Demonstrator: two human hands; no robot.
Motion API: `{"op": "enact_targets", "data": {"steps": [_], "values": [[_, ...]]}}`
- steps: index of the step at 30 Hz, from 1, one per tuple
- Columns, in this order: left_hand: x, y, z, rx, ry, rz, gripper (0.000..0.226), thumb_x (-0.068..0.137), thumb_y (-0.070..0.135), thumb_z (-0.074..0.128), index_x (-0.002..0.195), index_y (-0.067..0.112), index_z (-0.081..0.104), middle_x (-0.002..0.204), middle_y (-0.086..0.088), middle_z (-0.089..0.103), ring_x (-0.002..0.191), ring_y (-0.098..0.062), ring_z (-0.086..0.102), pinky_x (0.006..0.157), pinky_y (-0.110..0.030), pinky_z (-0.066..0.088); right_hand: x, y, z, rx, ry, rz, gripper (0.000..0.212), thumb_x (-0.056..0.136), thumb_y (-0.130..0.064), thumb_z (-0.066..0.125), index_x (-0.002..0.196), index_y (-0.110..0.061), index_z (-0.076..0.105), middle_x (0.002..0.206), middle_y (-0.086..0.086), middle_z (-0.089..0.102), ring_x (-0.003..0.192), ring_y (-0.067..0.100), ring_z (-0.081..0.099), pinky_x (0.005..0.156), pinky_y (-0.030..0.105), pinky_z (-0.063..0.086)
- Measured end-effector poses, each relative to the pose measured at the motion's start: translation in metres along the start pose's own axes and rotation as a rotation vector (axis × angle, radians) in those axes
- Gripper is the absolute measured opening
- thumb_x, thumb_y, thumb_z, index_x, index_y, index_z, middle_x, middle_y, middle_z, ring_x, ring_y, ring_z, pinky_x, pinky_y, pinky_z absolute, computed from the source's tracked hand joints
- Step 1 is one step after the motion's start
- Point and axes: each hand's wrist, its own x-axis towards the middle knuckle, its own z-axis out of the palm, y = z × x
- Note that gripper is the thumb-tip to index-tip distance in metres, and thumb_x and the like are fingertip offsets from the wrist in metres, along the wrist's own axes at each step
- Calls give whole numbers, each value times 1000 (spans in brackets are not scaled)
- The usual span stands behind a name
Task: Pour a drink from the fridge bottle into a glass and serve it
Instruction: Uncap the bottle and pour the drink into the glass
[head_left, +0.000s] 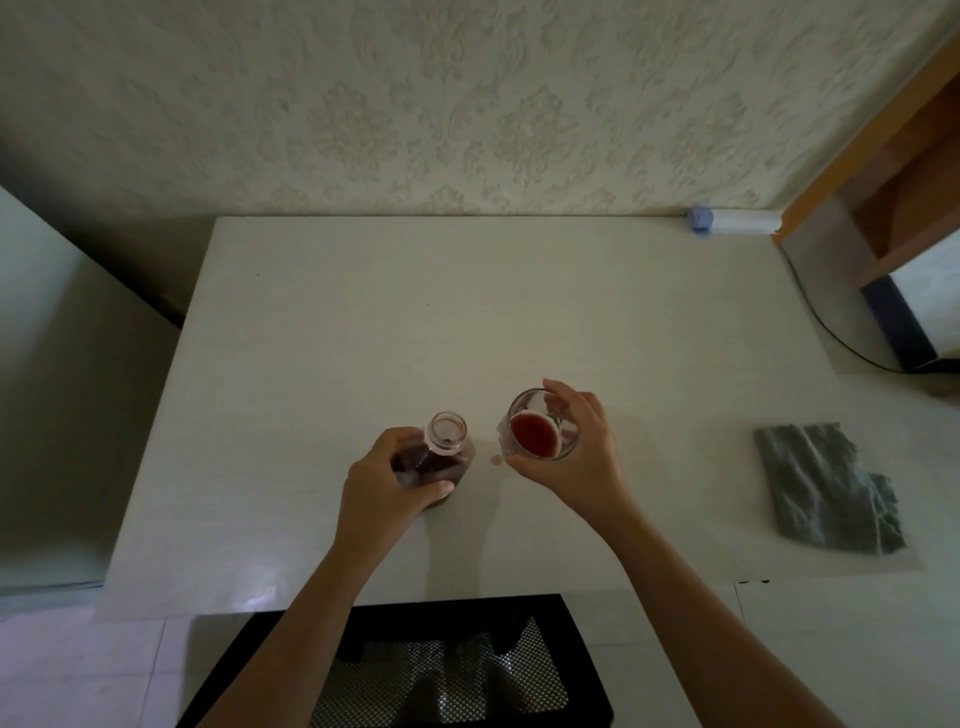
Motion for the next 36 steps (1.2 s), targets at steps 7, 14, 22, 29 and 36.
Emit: {"op": "enact_targets", "data": {"steps": [7, 14, 22, 29, 36], "values": [[1, -6, 5, -158, 34, -77, 55, 61, 9, 87, 95, 34, 51, 94, 18, 64, 87, 10, 58, 71, -11, 44, -1, 24, 10, -51, 31, 97, 83, 48, -52, 82, 122, -38, 46, 111, -14, 48, 105, 0, 53, 82, 27, 49], [6, -16, 5, -228, -9, -99, 55, 56, 23, 84, 98, 35, 50, 96, 28, 63, 94, 1, 61, 85, -32, 51, 1, 43, 17, -171, 14, 147, 82, 53, -33, 87, 124, -31, 46, 114, -8, 46, 100, 11, 54, 85, 37, 49], [6, -18, 1, -209, -71, -47, 56, 55, 37, 83, 99, 34, 48, 99, 18, 64, 98, -9, 62, 84, -39, 52, -1, 54, 20, -234, 3, 200, 83, 51, -37, 86, 119, -39, 39, 114, -17, 42, 98, 11, 55, 83, 51, 49], [8, -19, 0, -166, -94, -37, 53, 60, 29, 83, 98, 34, 46, 100, 20, 64, 97, -3, 61, 82, -32, 50, -1, 53, 20, -264, -51, 223, 91, 51, -43, 85, 125, -41, 31, 122, -17, 42, 106, 15, 54, 86, 52, 48], [9, -20, 0, -118, -99, -9, 55, 66, 18, 86, 102, 27, 45, 102, 13, 63, 96, -4, 60, 73, -23, 44, 1, 45, 4, -544, -209, 219, 144, 44, -51, 88, 147, -31, -11, 158, -2, 4, 144, 21, 8, 115, 53, 10]]}}
